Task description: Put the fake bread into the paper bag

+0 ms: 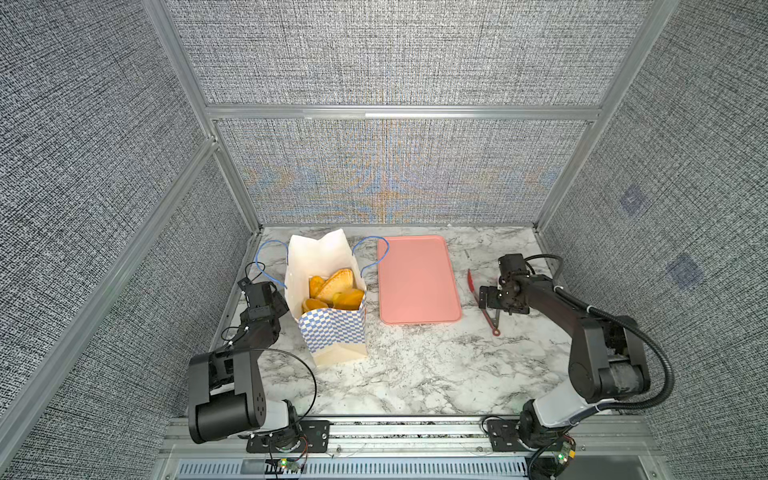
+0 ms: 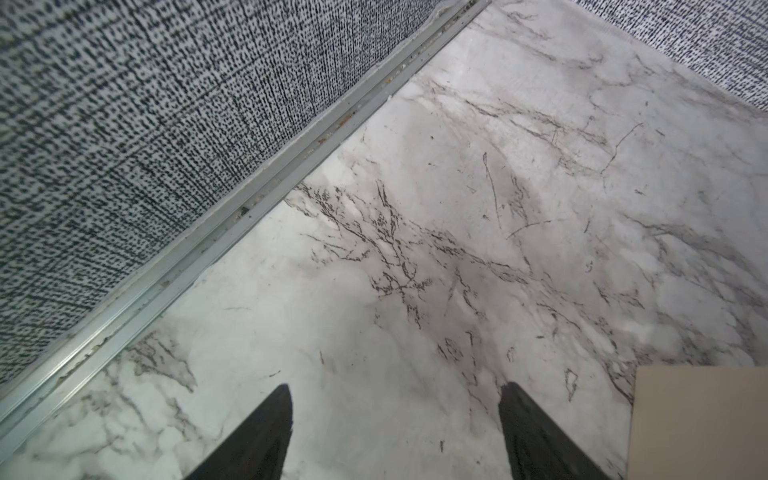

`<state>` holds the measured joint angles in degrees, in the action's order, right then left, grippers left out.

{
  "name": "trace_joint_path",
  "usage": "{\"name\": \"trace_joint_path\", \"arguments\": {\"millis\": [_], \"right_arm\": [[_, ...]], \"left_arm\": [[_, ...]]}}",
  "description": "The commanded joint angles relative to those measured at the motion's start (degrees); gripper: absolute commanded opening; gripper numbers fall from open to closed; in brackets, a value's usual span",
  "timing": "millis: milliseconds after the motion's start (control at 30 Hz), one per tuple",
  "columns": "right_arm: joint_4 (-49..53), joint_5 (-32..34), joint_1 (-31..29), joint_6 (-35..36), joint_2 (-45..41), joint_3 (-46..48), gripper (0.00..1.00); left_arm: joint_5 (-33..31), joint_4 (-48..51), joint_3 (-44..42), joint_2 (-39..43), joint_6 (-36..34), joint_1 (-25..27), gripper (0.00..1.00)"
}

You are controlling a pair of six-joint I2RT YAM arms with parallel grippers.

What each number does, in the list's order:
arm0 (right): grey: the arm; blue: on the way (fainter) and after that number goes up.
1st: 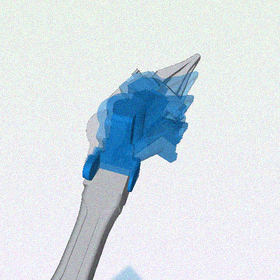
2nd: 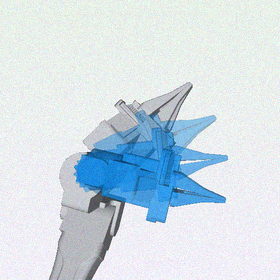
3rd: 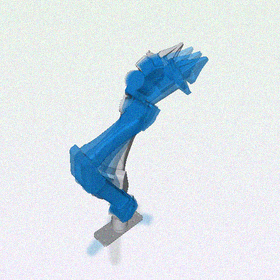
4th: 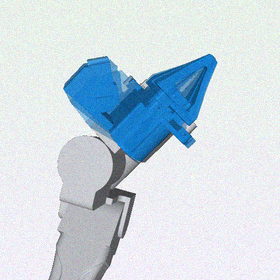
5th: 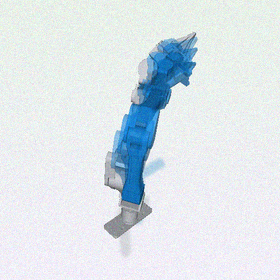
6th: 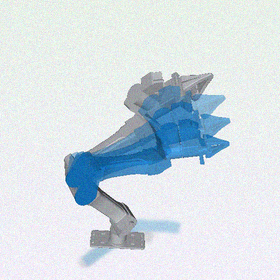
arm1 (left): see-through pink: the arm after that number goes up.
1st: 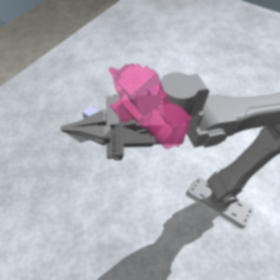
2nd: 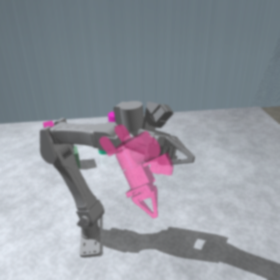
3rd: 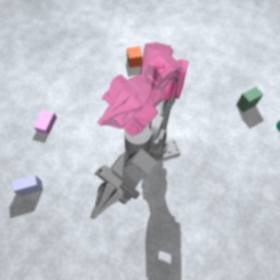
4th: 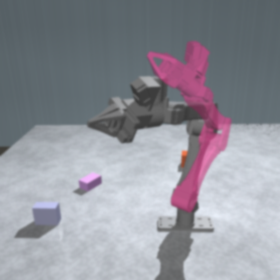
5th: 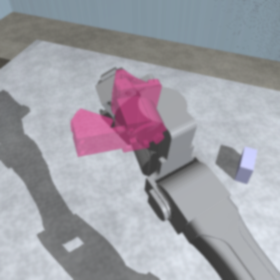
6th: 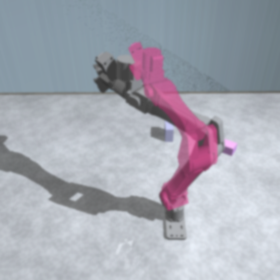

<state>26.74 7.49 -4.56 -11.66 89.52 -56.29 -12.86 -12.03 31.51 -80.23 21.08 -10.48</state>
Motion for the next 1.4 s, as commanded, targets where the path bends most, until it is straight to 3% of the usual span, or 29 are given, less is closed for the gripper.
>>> {"name": "trace_joint_path", "arguments": {"millis": [0,67,233,367,467,600,667,833,900,1067,1200,1367], "right_arm": [[-5.7,4.5,0.0,-1.3,-3.1,2.9,0.99],[-13.7,6.2,0.0,-0.8,-7.5,7.4,0.99],[-40.8,3.1,-0.4,6.3,-17.8,23.2,0.99],[-41.7,4.9,-0.4,6.8,-17.0,23.4,0.99],[-52.2,2.2,-0.4,9.3,-14.9,27.7,0.99],[-64.3,4.2,-0.9,11.0,-11.4,33.0,0.99],[-60.9,4.3,-0.9,10.4,-12.2,31.9,0.99],[-65.2,3.1,-1.1,11.4,-12.4,34.2,0.99],[-66.2,4.3,-1.0,11.0,-12.2,34.5,0.99],[-72.2,5.2,-0.5,11.8,-10.0,35.9,0.99],[-75.8,-2.8,1.7,12.8,-2.1,33.8,0.99],[-82.4,-4.5,-0.5,16.5,-1.4,37.3,0.99]], "left_arm": [[-3.5,-9.9,-1.6,1.1,-2.6,1.1,0.8],[-4.9,-12.2,-3.1,2.1,-2.7,1.2,0.8],[-3.6,-13.0,-1.5,-0.4,-5.1,2.3,0.81],[-2.4,-11.0,1.5,-3.1,-7.4,3.7,0.81],[-2.6,-10.0,2.9,-4.2,-8.3,4.3,0.79],[-6.9,-12.2,2.3,-4.3,-10.6,7.7,0.79],[-7.7,-14.4,1.4,-4.2,-12.2,9.2,0.79],[-5.3,-25.8,-5.2,-2.4,-15.8,10.9,0.86],[-4.8,-31.9,-8.5,-2.3,-17.5,12.0,0.98],[-1.6,-38.2,-10.9,-3.3,-18.9,12.1,0.98],[-0.6,-42.2,-12.7,-4.0,-18.8,12.1,0.98],[-2.3,-50.0,-14.3,-8.7,-18.5,12.2,0.98]]}}
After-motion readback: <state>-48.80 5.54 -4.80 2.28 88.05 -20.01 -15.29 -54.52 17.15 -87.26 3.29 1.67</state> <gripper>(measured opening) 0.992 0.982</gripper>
